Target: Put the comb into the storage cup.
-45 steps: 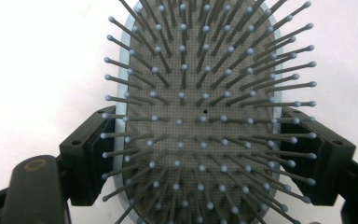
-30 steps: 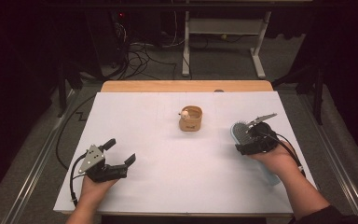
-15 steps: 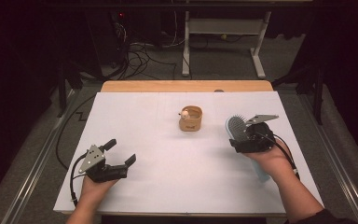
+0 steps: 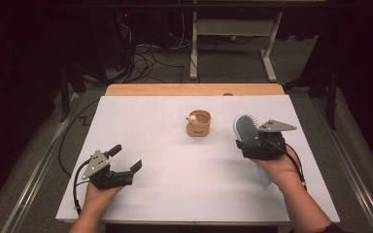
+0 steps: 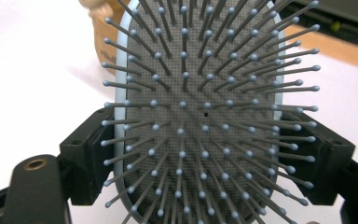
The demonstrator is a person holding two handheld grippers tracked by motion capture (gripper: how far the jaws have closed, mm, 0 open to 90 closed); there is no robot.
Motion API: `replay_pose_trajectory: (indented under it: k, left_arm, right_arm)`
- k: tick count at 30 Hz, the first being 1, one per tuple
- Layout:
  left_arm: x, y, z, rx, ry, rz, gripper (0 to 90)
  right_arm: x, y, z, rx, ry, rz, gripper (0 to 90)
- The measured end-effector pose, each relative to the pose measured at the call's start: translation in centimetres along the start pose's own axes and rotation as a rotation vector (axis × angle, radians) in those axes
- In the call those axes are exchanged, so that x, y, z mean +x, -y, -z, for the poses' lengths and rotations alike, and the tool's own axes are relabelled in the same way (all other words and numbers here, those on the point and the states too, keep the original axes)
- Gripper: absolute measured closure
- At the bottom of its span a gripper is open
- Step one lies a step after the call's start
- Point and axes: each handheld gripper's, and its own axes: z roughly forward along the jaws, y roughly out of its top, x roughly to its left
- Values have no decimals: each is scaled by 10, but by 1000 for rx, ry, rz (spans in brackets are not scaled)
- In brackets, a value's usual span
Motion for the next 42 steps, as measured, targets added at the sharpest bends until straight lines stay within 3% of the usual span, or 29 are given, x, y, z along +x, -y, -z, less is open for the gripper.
replay_pose_trajectory:
  k: [8,21,31,37,42]
  left_arm:
    - [0,0,0,-2,-2,3,46]
    - [0,0,0,6,-4,12,52]
    - [1,0,0,15,-14,19,32]
    - [0,-2,1,16,-17,20,34]
    - [-1,-2,0,33,-16,19,35]
  right_arm:
    - [1,3,5,-91,-7,-42,203]
    - [6,6,15,-250,20,-58,203]
    - [7,14,21,-355,5,-101,203]
    - [6,19,29,-416,8,-104,203]
    - [9,25,37,-455,30,-77,203]
